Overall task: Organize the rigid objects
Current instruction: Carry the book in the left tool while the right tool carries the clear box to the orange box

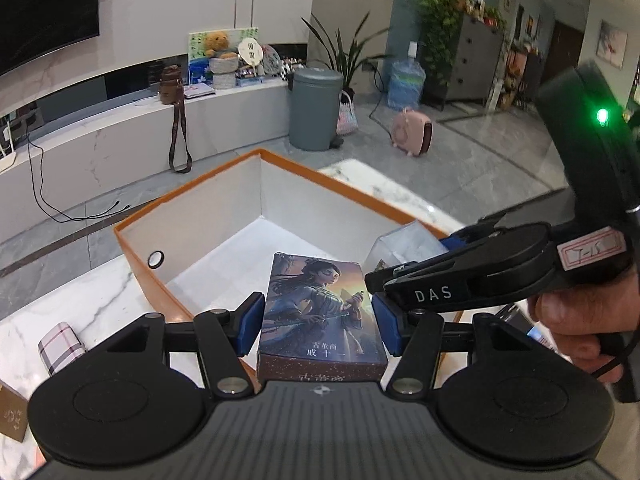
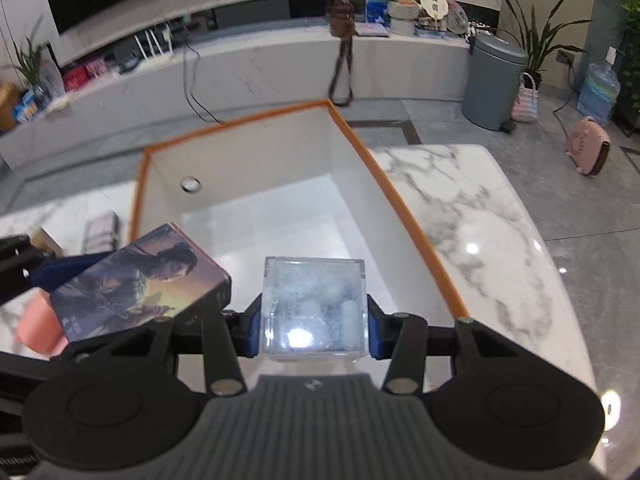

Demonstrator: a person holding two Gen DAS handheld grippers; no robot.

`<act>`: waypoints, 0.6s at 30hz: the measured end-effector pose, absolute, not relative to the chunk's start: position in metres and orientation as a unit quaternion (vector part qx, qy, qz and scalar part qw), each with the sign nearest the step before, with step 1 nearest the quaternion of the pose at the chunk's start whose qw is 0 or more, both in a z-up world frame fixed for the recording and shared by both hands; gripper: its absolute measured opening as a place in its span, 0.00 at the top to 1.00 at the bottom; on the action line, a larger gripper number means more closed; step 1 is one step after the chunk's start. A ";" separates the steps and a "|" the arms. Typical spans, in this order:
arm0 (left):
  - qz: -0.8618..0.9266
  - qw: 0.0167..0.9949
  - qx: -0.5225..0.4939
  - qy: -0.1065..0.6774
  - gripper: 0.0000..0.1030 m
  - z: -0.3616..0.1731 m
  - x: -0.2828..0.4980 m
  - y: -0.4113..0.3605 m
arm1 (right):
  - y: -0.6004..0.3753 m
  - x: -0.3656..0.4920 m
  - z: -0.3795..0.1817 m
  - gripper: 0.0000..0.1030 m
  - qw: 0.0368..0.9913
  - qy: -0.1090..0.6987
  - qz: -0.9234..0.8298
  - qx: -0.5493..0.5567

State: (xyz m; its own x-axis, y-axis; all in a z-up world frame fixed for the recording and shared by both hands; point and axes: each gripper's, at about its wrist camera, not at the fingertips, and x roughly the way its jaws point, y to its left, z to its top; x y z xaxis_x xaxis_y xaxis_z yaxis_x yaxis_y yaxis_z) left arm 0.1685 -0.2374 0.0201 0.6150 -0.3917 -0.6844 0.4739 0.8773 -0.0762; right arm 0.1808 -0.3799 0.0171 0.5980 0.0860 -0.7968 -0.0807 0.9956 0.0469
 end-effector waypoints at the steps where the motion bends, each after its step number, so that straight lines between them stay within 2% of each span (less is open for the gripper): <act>1: -0.240 0.896 0.059 0.369 0.35 0.017 0.168 -0.239 | -0.380 0.182 0.015 0.52 0.892 0.449 0.045 -0.002; 18: -0.231 0.881 0.113 0.396 0.35 -0.012 0.173 -0.258 | -0.377 0.195 -0.020 0.52 0.867 0.495 0.030 -0.039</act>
State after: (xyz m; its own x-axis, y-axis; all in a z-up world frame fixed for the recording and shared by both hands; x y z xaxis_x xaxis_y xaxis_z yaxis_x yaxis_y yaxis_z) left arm 0.1733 -0.2585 -0.0117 0.5796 -0.3173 -0.7505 0.4969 0.8676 0.0169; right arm 0.1951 -0.3773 -0.0204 0.5076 0.0129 -0.8615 -0.0897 0.9952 -0.0380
